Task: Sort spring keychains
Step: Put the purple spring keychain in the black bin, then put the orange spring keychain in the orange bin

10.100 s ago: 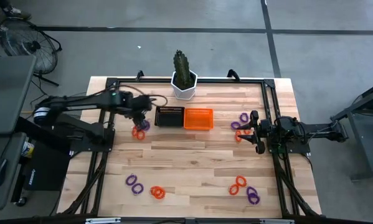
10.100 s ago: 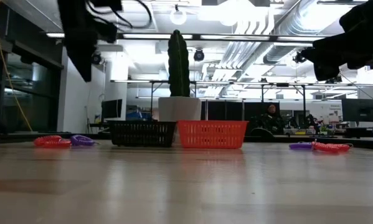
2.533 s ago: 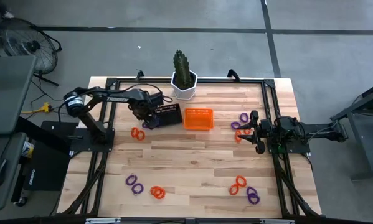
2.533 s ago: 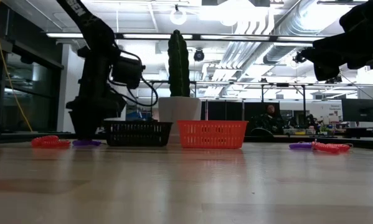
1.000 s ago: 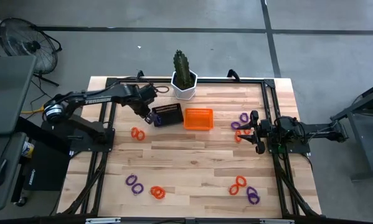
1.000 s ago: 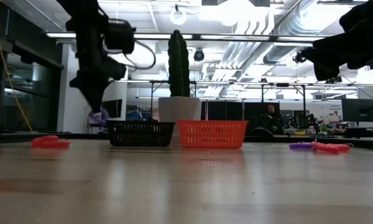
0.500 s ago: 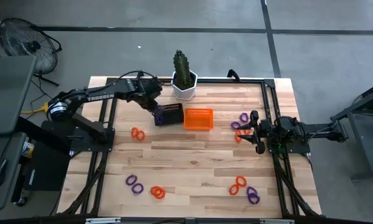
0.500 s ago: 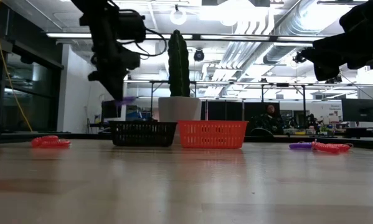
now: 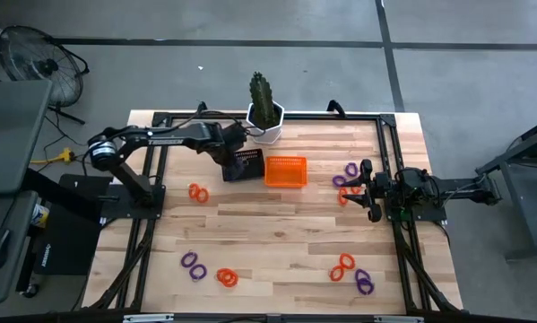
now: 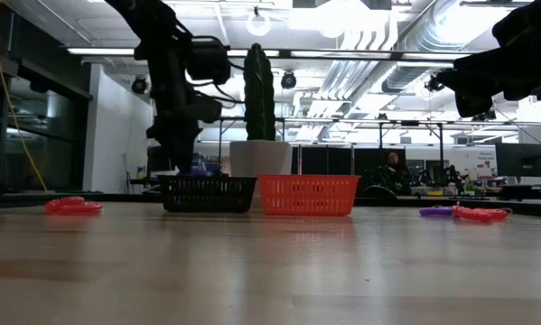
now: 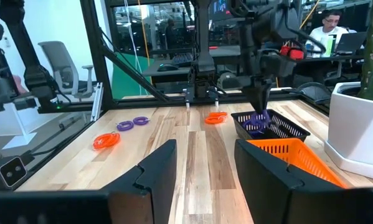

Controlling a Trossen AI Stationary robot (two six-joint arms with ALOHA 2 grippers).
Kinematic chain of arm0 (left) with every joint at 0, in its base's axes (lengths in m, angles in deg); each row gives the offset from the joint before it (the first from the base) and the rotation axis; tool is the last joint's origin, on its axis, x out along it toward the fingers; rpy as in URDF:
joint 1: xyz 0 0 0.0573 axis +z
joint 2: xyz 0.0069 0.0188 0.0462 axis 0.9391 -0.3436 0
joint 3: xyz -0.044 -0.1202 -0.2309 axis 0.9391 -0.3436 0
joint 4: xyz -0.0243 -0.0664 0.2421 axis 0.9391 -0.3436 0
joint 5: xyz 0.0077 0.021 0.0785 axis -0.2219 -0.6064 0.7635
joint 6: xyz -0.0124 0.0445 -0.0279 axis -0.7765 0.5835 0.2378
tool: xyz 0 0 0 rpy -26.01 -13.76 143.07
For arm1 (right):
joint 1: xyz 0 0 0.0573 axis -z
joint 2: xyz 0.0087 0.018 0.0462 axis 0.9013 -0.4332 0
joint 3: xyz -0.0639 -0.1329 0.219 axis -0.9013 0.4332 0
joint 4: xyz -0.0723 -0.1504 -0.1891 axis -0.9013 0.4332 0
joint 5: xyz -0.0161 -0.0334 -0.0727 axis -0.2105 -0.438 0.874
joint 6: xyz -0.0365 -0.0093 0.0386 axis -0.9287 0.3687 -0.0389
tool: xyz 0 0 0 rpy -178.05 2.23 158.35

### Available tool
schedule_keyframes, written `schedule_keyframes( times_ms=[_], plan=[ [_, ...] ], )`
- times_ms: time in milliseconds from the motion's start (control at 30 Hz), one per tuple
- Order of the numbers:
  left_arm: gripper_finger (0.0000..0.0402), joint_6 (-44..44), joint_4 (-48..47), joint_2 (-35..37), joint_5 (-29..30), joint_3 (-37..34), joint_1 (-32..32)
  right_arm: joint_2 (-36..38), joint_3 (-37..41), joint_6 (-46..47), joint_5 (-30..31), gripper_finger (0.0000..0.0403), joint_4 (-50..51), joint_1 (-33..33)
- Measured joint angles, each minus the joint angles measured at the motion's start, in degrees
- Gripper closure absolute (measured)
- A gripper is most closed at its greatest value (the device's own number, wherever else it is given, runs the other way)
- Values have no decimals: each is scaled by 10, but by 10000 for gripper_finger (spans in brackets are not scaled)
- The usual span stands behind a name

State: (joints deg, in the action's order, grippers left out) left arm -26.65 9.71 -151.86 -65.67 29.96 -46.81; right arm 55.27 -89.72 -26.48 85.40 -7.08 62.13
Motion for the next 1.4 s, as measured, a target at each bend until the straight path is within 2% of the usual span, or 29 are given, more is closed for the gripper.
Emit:
schedule_keyframes(
  times_ms=[267,533,867,967,1167,1400],
  plan=[
    [295,12,8,-9,-2,0,0,0,0,0,0,246,0,0],
    [283,-12,-41,9,-7,0,0,0,0,0,0,246,0,0],
    [283,-150,-168,88,0,-2,0,0,0,0,0,246,0,0],
    [283,-197,-195,120,-2,-28,-3,0,0,0,0,244,0,0],
    [282,-302,-181,181,-7,-106,-37,0,0,0,0,246,0,0],
    [282,-413,-125,201,-7,-184,-51,0,0,0,0,246,0,0]
  ],
)
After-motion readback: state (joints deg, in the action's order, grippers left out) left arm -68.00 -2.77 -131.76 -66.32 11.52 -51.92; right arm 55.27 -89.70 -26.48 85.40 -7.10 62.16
